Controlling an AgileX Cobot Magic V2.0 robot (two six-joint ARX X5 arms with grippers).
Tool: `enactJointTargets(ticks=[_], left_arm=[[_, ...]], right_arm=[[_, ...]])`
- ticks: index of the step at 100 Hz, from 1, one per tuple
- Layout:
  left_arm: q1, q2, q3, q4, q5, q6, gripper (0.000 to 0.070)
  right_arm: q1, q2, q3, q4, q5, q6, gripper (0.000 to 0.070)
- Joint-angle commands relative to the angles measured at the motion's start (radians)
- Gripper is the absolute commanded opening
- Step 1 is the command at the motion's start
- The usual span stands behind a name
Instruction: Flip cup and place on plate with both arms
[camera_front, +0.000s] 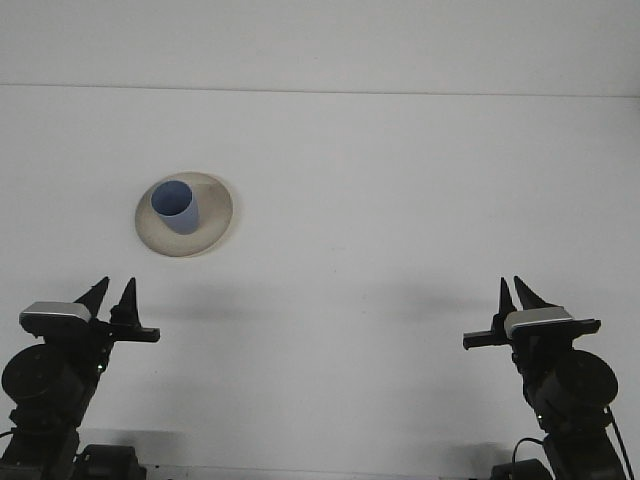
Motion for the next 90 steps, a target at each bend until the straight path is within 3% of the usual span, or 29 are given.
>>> enactJointTargets(ticks=[1, 90], left_arm=[[-0.003, 0.001, 0.011, 0.0, -0.002, 0.007, 0.0013], [-0.003, -0.001, 0.01, -0.013, -0.003, 0.011, 0.0012]], right_arm=[[0.0, 0.004, 0.004, 0.01, 0.003, 0.0, 0.0], [0.0, 0.004, 0.004, 0.01, 0.003, 0.0, 0.0]])
